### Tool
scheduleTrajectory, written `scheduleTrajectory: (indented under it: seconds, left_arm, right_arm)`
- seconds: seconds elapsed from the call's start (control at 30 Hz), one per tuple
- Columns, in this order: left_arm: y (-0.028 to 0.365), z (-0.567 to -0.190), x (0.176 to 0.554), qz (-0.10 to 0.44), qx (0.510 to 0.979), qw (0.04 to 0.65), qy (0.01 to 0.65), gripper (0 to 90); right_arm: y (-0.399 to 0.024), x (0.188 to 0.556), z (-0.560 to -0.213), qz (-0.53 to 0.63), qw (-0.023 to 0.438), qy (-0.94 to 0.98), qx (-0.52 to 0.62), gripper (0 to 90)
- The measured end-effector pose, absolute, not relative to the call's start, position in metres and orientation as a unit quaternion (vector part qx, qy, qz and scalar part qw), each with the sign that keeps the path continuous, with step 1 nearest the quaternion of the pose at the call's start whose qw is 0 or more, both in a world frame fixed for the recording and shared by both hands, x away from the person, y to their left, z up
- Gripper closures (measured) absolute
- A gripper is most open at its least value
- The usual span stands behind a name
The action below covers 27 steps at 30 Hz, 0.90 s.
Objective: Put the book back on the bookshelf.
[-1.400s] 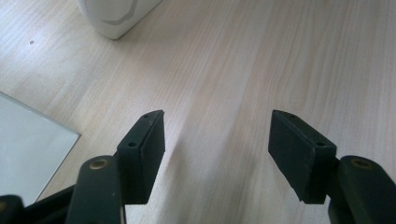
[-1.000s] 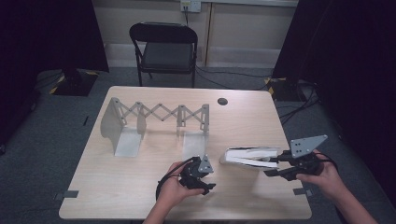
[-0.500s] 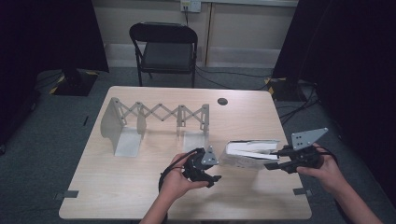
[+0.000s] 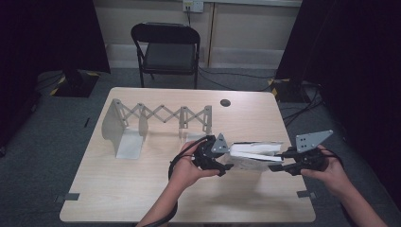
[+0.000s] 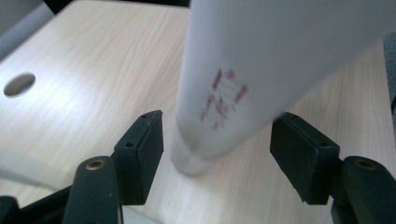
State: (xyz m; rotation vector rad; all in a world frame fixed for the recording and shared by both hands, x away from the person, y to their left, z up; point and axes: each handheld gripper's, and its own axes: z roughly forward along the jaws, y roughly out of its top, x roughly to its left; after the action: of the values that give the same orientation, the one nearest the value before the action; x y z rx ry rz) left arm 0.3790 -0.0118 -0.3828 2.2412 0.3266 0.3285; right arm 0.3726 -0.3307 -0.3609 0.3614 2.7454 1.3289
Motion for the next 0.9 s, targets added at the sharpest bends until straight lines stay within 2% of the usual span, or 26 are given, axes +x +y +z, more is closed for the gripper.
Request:
scheduleTrajectory:
  seconds: [0.53, 0.9]
  left_arm:
    - [-0.041, -0.370, 0.379, 0.139, 0.893, 0.419, 0.090, 35.7]
    - [-0.052, -0.361, 0.371, 0.152, 0.917, 0.363, 0.067, 46.1]
  right_arm:
    - [-0.333, 0.374, -0.362, 0.439, 0.039, 0.889, 0.124, 65.4]
    - [-0.338, 0.380, -0.363, 0.443, 0.032, 0.884, 0.143, 63.5]
